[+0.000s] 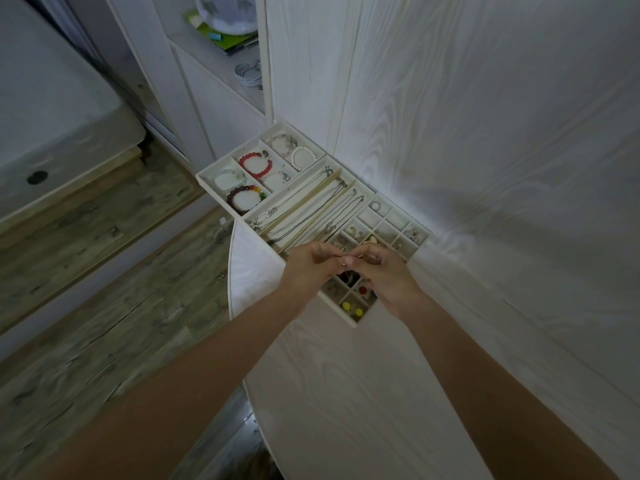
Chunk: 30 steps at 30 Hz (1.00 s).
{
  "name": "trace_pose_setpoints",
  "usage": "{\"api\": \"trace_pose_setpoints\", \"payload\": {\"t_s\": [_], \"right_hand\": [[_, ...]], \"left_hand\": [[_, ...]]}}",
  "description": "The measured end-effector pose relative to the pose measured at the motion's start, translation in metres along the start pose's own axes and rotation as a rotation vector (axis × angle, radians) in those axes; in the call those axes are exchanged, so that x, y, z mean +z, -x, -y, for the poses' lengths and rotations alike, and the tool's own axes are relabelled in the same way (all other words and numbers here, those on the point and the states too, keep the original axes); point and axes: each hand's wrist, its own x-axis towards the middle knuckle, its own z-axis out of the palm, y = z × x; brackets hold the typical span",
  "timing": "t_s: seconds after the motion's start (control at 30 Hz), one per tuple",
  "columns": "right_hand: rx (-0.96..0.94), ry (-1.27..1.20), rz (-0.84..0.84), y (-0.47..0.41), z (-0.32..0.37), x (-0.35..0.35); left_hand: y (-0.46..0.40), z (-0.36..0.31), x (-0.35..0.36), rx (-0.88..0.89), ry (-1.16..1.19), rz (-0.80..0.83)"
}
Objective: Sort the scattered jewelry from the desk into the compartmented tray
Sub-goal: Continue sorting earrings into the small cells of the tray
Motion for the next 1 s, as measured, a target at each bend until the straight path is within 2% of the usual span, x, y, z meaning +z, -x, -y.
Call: {"api": "trace_pose_setpoints", "payload": {"t_s": [0.1, 0.23, 0.3, 0.4, 0.53, 0.77, 1.0], "right_hand": [[0.053, -0.075, 0.009, -0.001, 0.003, -0.002], [0.007, -0.031, 0.009, -0.007, 0.007, -0.004], [-0.051, 0.096, -0.028, -0.016, 0.01, -0.007], [-0.114, 0.309, -0.038, -0.031, 0.012, -0.009], [-0.185, 0.472, -0.08, -0.047, 0.012, -0.004], [-0.248, 0.638, -0.216, -0.05, 0.002, 0.007], [-0.266, 0.764, -0.234, -0.051, -0.005, 0.006]], "left_hand": [[-0.002, 0.003, 0.002, 0.034, 0.012, -0.022], [-0.012, 0.009, -0.002, 0.054, -0.083, -0.045], [-0.02, 0.01, -0.008, 0.103, -0.265, -0.053], [-0.031, 0.009, -0.018, 0.2, -0.677, -0.048], [-0.041, 0.007, -0.027, 0.285, -0.957, -0.035], [-0.045, 0.005, -0.028, 0.274, -1.105, 0.005], [-0.048, 0.003, -0.026, 0.255, -1.215, -0.014]]}}
